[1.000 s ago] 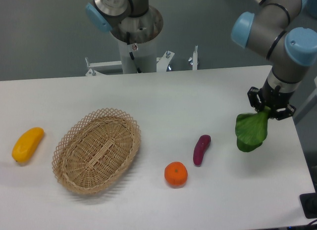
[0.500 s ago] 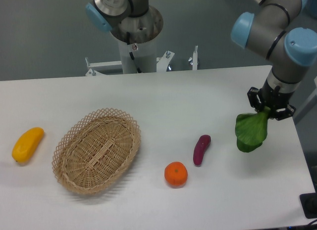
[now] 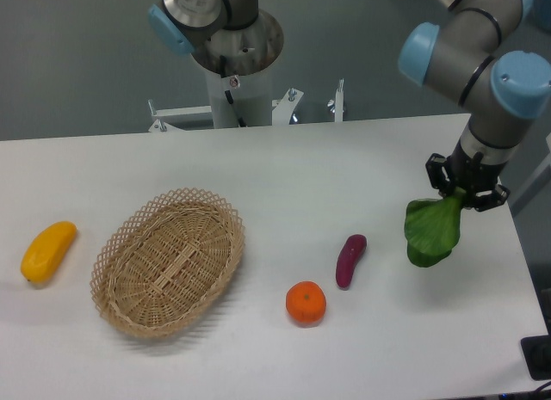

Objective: Place the green vegetable on the table
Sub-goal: 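Lower the held bok choy toward the table beside the sweet potato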

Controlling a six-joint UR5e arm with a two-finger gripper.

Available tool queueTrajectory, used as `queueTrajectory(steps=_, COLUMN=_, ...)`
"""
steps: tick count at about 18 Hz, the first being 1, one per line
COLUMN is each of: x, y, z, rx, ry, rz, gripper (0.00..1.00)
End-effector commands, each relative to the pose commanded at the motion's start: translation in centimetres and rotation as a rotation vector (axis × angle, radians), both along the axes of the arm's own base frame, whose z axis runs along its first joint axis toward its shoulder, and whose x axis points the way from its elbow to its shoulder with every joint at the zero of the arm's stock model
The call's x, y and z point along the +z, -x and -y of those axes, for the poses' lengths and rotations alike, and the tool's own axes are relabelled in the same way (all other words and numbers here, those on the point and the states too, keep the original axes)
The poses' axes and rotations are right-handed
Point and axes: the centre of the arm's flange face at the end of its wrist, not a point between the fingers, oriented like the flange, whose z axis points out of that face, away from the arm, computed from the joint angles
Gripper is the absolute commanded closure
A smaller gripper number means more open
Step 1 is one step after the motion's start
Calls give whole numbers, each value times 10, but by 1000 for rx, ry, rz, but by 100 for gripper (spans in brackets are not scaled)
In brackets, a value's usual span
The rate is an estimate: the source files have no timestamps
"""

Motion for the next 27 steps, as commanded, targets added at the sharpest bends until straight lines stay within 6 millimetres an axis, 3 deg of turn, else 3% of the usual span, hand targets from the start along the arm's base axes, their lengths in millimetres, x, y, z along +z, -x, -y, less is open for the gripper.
queueTrajectory(steps=3, x=-12, y=-21, z=-31, rx=-22, ry=-4, rz=13, gripper=78)
queueTrajectory(steps=7, x=-38, y=-28, z=-64, rx=-28, ry=-23, rz=-17, gripper=78)
queueTrajectory(steps=15, x=-88, y=-20, z=-80, rx=-24, ry=-79, rz=20, gripper=77)
queueTrajectory(steps=19, x=-99, y=-12, z=-83, rx=-25, ry=-74, rz=26, gripper=77)
queueTrajectory(steps=23, x=-102, y=-13, z=-83, rx=-25, ry=-72, rz=29, gripper=65)
queueTrajectory(steps=27, x=-105, y=-14, z=-84, rx=-28, ry=-87, rz=2, gripper=39)
